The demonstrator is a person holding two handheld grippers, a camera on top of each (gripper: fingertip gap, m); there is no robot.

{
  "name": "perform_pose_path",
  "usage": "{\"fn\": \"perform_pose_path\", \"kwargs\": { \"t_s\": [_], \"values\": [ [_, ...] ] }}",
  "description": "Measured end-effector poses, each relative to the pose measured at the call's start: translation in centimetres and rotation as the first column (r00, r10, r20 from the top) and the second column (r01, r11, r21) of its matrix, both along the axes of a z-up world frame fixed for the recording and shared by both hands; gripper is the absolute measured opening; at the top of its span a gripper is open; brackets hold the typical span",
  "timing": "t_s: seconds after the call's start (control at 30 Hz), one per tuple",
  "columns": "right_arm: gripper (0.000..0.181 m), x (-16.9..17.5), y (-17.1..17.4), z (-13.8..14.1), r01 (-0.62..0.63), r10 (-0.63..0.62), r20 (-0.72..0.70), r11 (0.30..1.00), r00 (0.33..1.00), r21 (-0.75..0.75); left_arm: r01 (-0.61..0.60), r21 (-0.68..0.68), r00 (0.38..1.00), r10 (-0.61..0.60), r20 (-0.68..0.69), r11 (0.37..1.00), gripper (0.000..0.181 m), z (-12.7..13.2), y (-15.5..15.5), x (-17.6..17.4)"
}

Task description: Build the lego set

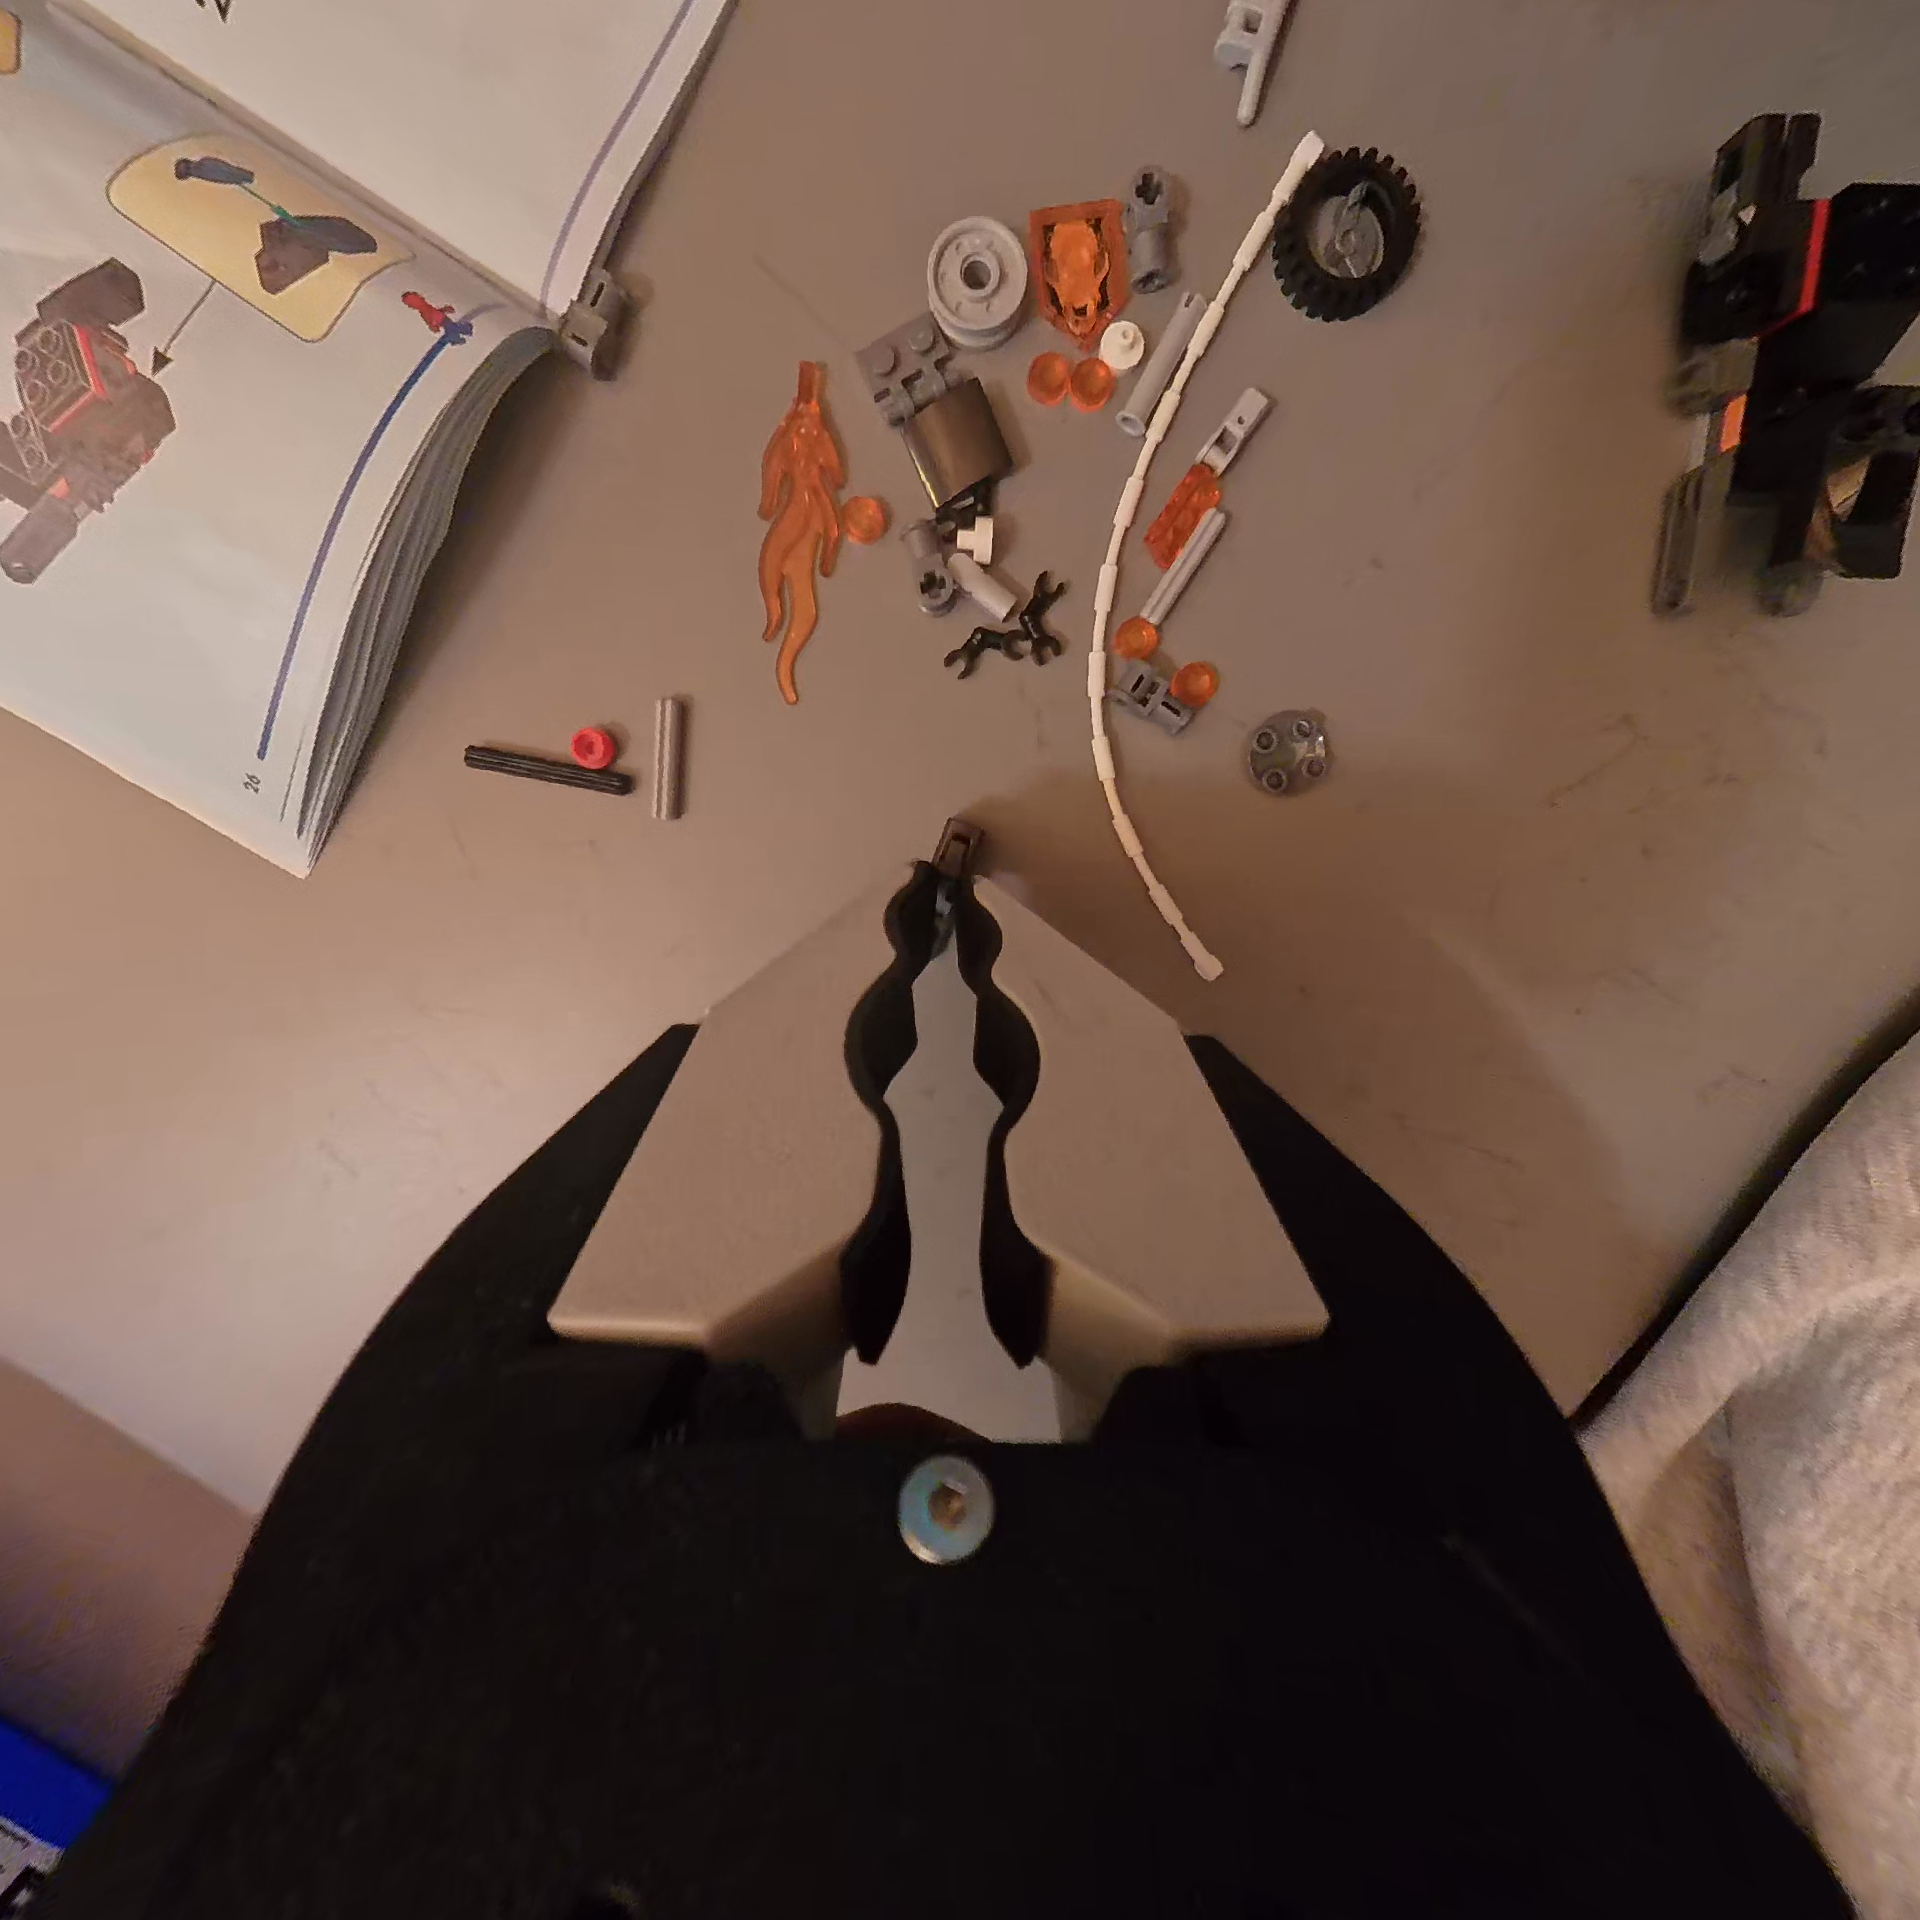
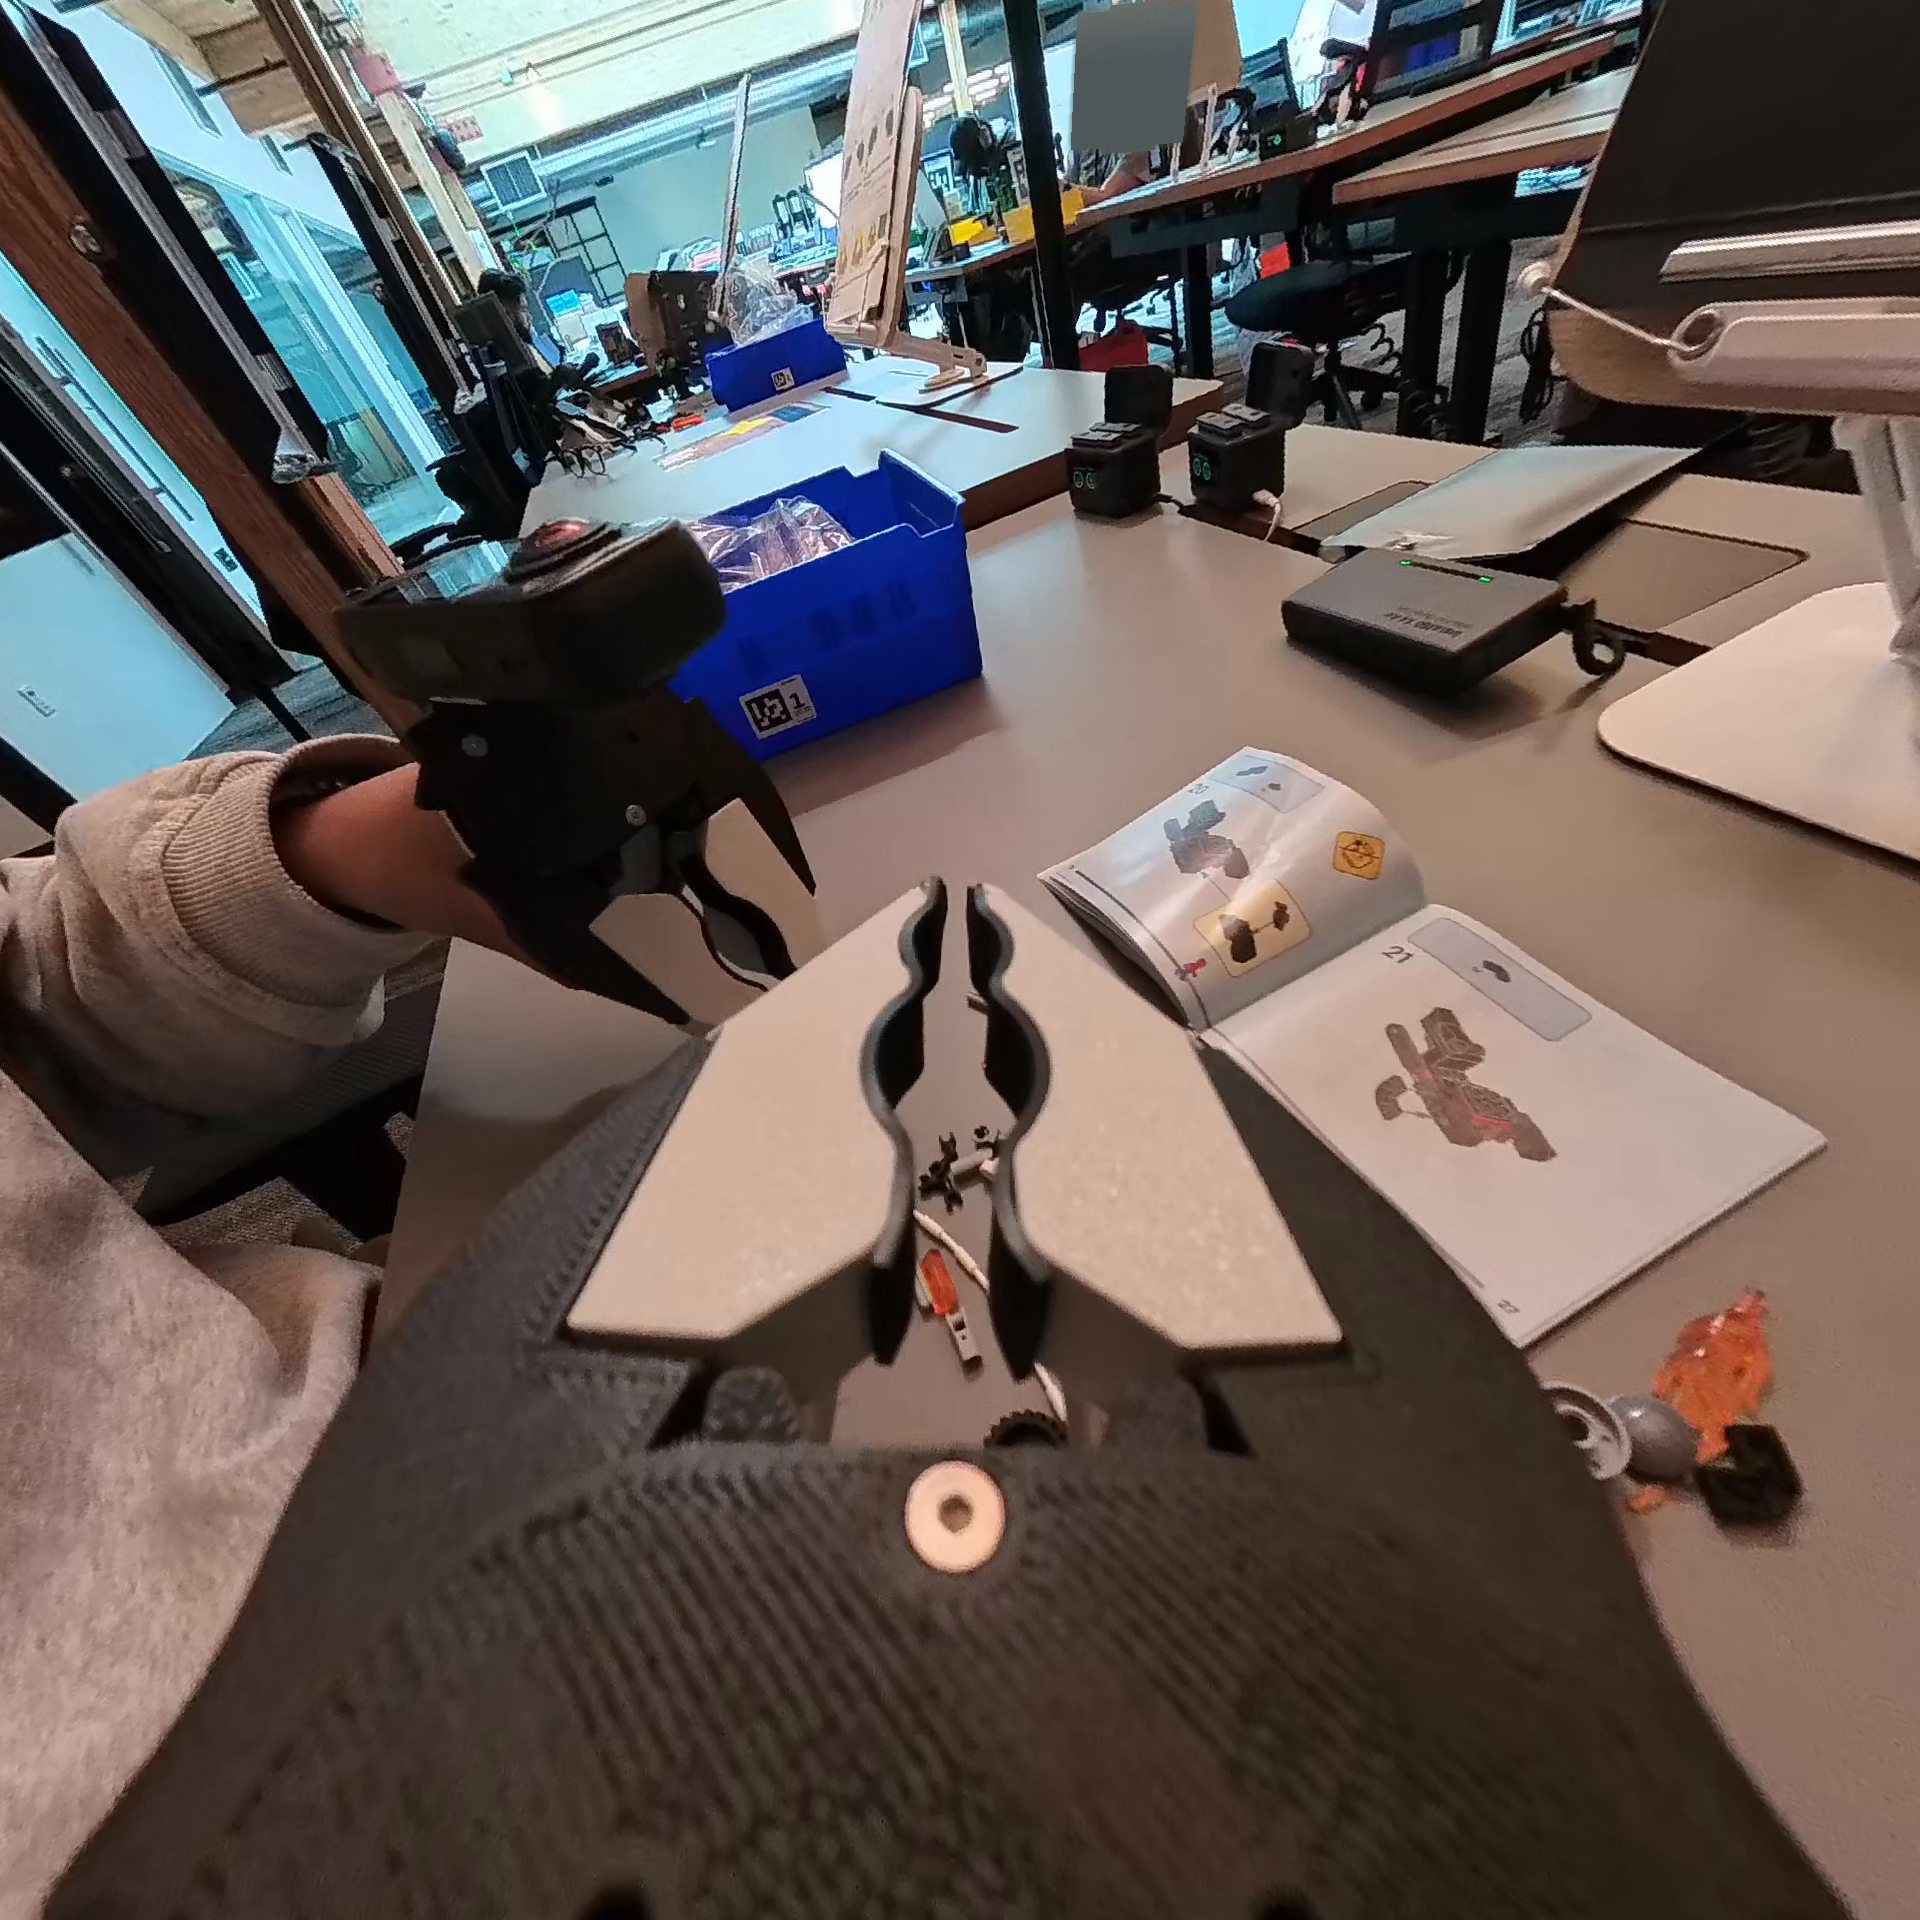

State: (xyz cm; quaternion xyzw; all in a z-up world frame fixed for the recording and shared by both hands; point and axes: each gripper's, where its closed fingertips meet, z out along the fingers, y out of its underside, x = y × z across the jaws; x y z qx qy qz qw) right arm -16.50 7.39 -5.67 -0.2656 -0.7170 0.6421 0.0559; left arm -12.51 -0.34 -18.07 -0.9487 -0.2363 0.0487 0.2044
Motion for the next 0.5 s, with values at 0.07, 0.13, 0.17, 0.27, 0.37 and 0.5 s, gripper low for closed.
{"fn": "perform_pose_path", "kwargs": {
  "t_s": [0.07,0.13,0.17,0.27,0.37,0.5],
  "values": [
    [0.003,0.0,-0.01,-0.03,0.0,0.0,0.001,1.0,1.0,0.001,0.006,-0.004,1.0,-0.006,-0.004,1.0,0.002,0.01,0.05,0.0],
    [0.003,0.01,-0.01,-0.04,0.0,0.0,0.001,1.0,1.0,0.002,0.01,-0.003,1.0,-0.01,-0.007,1.0,0.001,0.05,0.16,0.02],
    [0.003,0.01,-0.02,-0.03,0.0,0.0,0.0,1.0,1.0,0.003,0.011,-0.001,1.0,-0.011,-0.007,1.0,0.001,0.07,0.22,0.02],
    [0.003,0.03,-0.03,-0.05,-0.001,0.001,0.001,1.0,1.0,0.004,0.012,0.001,1.0,-0.012,-0.005,1.0,0.001,0.06,0.34,-0.03],
    [0.003,0.05,-0.05,-0.06,-0.001,0.001,0.0,1.0,1.0,0.005,0.015,0.001,1.0,-0.015,-0.004,1.0,0.002,0.01,0.43,-0.02],
    [0.003,0.09,-0.11,-0.14,-0.003,0.003,0.003,1.0,1.0,0.008,0.021,0.0,1.0,-0.021,-0.007,1.0,0.002,0.0,0.6,0.05]
  ]
}}
